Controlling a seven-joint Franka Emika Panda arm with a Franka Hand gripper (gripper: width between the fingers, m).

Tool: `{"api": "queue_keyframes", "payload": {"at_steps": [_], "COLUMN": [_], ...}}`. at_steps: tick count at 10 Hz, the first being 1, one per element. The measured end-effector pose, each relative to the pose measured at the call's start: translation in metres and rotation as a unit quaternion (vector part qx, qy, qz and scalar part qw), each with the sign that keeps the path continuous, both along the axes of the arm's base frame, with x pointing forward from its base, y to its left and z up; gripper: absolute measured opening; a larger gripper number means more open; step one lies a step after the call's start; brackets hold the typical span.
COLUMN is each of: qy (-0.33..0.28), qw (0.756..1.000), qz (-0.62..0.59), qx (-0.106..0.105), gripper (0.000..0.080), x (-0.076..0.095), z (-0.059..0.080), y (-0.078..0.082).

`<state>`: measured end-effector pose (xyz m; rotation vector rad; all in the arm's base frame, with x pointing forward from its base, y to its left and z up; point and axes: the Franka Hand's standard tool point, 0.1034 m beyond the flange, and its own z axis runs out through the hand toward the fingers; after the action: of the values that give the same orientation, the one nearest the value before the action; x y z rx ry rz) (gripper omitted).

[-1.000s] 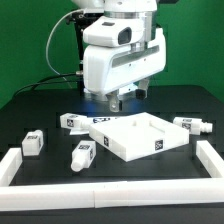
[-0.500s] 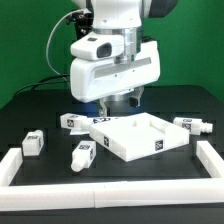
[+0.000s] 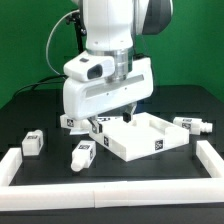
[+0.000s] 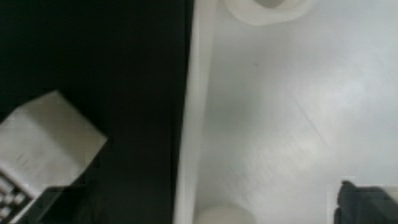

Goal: Assemble one leg

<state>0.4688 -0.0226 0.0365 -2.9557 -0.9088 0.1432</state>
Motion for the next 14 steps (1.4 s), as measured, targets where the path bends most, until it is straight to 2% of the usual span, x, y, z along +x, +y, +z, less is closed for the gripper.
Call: {"api": "queue_keyframes", "payload": {"at_steps": [2, 5, 6, 7, 8, 9, 10, 11, 12, 14], "qy": [-0.002, -0.008, -0.008, -0.008, -0.008, -0.008, -0.008, -0.006, -0.002, -0.004], "qw": [1.0, 1.0, 1.0, 1.0, 1.0, 1.0, 1.0, 1.0, 1.0, 0.999], "qz": [-0.001, 0.001, 0.001, 0.001, 0.001, 0.001, 0.001, 0.0, -0.015, -0.054], "qx": [0.001, 0.0, 0.001, 0.001, 0.001, 0.001, 0.001, 0.0, -0.003, -0.007], "gripper": [0.065, 0.065, 0.0553, 0.0417, 0.0417, 0.0235, 0.0096, 0.0096, 0.0054, 0.0054], "x": [-0.001, -0.005, -0.005, -0.005, -0.005, -0.005, -0.005, -0.004, 0.001, 0.01], "z": [-0.017, -0.028, -0.028, -0.028, -0.028, -0.028, -0.028, -0.026, -0.019, -0.006], "y": [0.006, 0.004, 0.004, 0.004, 0.004, 0.004, 0.004, 0.002, -0.003, 0.0]}}
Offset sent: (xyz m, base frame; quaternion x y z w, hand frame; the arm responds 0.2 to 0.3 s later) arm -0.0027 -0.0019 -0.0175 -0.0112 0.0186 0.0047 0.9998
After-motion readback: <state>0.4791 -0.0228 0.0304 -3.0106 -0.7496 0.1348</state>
